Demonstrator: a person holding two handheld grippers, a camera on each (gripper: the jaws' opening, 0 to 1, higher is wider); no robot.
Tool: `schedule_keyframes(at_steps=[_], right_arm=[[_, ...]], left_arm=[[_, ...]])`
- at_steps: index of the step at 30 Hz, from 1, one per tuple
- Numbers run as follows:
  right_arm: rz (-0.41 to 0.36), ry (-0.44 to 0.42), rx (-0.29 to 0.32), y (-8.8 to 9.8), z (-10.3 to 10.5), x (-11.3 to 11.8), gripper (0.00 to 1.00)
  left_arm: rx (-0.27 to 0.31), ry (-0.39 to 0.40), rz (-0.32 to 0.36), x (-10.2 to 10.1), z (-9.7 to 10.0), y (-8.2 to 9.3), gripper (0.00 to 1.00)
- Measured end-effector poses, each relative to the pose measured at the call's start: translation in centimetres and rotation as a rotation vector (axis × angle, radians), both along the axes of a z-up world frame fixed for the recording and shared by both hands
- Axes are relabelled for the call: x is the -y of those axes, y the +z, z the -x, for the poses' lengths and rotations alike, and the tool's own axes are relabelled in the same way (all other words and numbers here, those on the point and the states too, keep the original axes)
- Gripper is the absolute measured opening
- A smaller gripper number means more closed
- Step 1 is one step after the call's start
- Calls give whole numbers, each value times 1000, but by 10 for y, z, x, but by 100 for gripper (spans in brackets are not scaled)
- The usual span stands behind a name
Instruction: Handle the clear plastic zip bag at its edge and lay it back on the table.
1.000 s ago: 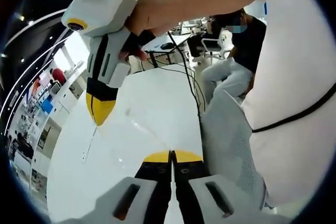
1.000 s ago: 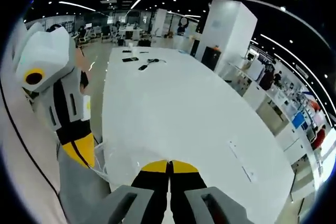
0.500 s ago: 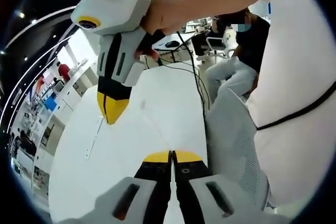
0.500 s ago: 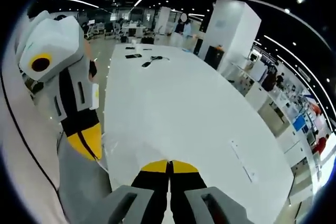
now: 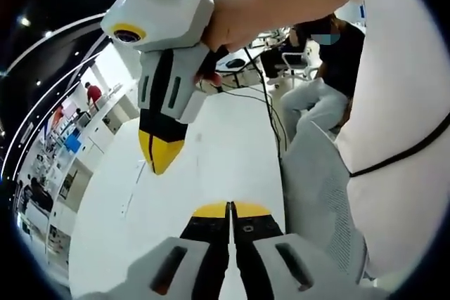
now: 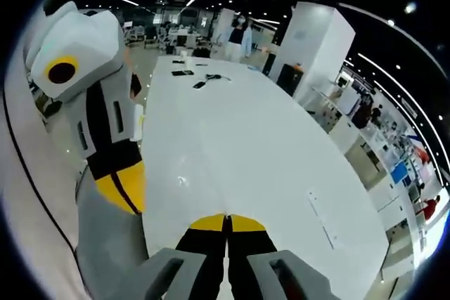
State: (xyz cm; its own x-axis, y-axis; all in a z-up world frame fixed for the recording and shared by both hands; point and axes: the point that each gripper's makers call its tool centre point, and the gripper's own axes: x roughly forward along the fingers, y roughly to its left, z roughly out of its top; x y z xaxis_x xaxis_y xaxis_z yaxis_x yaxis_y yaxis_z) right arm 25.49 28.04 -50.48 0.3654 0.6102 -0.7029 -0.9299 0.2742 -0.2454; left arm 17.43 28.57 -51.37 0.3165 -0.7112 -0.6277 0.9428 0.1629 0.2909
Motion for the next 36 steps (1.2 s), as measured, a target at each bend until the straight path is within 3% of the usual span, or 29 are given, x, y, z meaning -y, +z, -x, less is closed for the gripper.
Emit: schedule_keyframes(at_steps=[11,16,21,29,36], right_arm=[[4,10,0,2,4,-3,0],[6,19,3,3,6,-5,0],[6,5,-1,3,4,-3,0],[15,10,-3,2,6,-3,0],[11,29,-5,4,11,-8,0]], left_arm=[[81,35,48,2,-14,18,12],[126,39,18,2,-22,16,16],[126,34,49,5,-21,23,14],[176,56,80,1,-29,37,16],[141,39,-10,-1,-30,16,11]])
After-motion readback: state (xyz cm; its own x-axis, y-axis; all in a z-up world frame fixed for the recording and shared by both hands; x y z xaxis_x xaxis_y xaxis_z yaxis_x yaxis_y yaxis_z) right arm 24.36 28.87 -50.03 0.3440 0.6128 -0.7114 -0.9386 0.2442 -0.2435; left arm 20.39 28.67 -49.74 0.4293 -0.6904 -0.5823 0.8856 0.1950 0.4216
